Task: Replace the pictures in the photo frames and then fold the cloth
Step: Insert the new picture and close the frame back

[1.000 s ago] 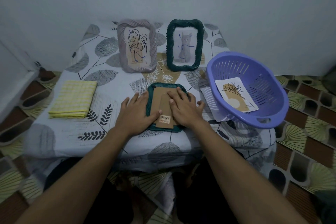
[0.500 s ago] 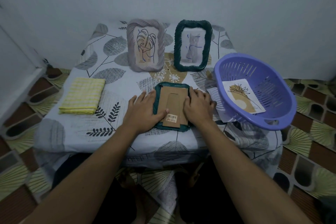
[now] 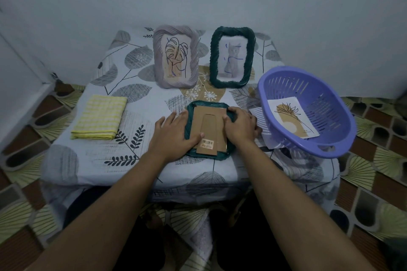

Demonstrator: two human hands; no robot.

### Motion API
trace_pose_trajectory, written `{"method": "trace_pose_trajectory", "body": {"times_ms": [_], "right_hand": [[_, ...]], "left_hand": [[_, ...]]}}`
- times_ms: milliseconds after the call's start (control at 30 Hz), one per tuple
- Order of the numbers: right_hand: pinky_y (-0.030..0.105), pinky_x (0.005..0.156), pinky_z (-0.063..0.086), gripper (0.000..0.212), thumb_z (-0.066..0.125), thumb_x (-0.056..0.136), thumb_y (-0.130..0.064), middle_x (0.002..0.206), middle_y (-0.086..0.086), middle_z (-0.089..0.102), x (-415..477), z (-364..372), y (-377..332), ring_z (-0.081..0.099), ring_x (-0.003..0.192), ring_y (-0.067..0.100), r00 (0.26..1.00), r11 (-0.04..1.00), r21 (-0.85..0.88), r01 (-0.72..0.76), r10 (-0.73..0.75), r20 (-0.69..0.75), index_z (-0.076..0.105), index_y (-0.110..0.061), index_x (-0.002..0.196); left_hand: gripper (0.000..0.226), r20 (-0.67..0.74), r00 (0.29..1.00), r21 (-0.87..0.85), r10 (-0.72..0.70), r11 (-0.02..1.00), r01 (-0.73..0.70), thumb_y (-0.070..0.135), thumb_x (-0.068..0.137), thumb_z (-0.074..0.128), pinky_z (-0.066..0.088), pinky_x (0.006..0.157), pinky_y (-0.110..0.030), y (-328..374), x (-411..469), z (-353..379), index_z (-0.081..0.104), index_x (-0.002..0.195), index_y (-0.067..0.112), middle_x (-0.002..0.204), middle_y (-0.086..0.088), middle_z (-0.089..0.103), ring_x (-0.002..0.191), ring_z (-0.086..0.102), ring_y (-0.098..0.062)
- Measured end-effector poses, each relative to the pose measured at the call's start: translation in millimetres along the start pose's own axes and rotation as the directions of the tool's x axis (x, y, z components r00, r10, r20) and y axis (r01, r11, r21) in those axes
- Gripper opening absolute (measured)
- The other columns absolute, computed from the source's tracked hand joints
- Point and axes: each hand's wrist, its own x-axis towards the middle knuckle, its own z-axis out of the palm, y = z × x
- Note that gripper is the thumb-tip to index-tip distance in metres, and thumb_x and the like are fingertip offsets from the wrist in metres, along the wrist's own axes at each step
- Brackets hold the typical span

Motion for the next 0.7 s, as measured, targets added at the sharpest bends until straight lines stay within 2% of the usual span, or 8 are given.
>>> {"method": "trace_pose_trajectory", "body": {"times_ms": [167, 533, 633, 700], "right_hand": [[0.047, 0.111, 0.018, 0.03, 0.059, 0.097, -0.036, 0.144, -0.008, 0.051, -1, 0, -1, 0.029, 0.14, 0.021, 1.0, 1.0, 0.003, 0.004, -0.004, -0.009, 0.059, -0.036, 0.128], [0.049, 0.113, 0.017, 0.034, 0.051, 0.1, -0.038, 0.147, -0.006, 0.049, -3, -3, 0, 0.027, 0.141, 0.023, 0.999, 0.998, -0.04, 0.04, -0.038, 0.034, 0.056, -0.034, 0.134], [0.05, 0.115, 0.016, 0.042, 0.045, 0.1, -0.037, 0.151, -0.001, 0.044, -7, -4, -1, 0.025, 0.143, 0.025, 0.994, 0.994, -0.065, 0.09, -0.085, 0.07, 0.049, -0.025, 0.14], [0.05, 0.116, 0.013, 0.048, 0.041, 0.101, -0.037, 0.158, 0.002, 0.034, -14, -3, 0, 0.023, 0.146, 0.025, 0.985, 0.984, -0.097, 0.148, -0.138, 0.1, 0.038, -0.022, 0.147]], "left_hand": [[0.1, 0.003, 1.0, 0.002, 0.001, 1.0, -0.001, 0.082, 0.081, 0.018, 0.011, 0.12, -0.048, -1, 0, 0, 0.02, 0.157, 0.017, 0.162, -0.002, 0.029, 0.15, 0.02, -0.023], [0.095, -0.002, 1.0, 0.003, -0.002, 1.0, 0.002, 0.08, 0.084, 0.022, 0.012, 0.12, -0.048, -2, 1, 1, 0.02, 0.157, 0.019, 0.162, -0.001, 0.029, 0.15, 0.02, -0.023], [0.093, -0.002, 1.0, -0.006, -0.001, 1.0, 0.001, 0.079, 0.085, 0.025, 0.012, 0.12, -0.048, -2, 1, 1, 0.021, 0.156, 0.019, 0.162, -0.001, 0.029, 0.15, 0.02, -0.023], [0.092, -0.001, 1.0, -0.013, -0.001, 1.0, 0.001, 0.079, 0.086, 0.026, 0.012, 0.12, -0.048, -2, 1, 1, 0.021, 0.156, 0.019, 0.162, -0.001, 0.029, 0.15, 0.02, -0.022]]}}
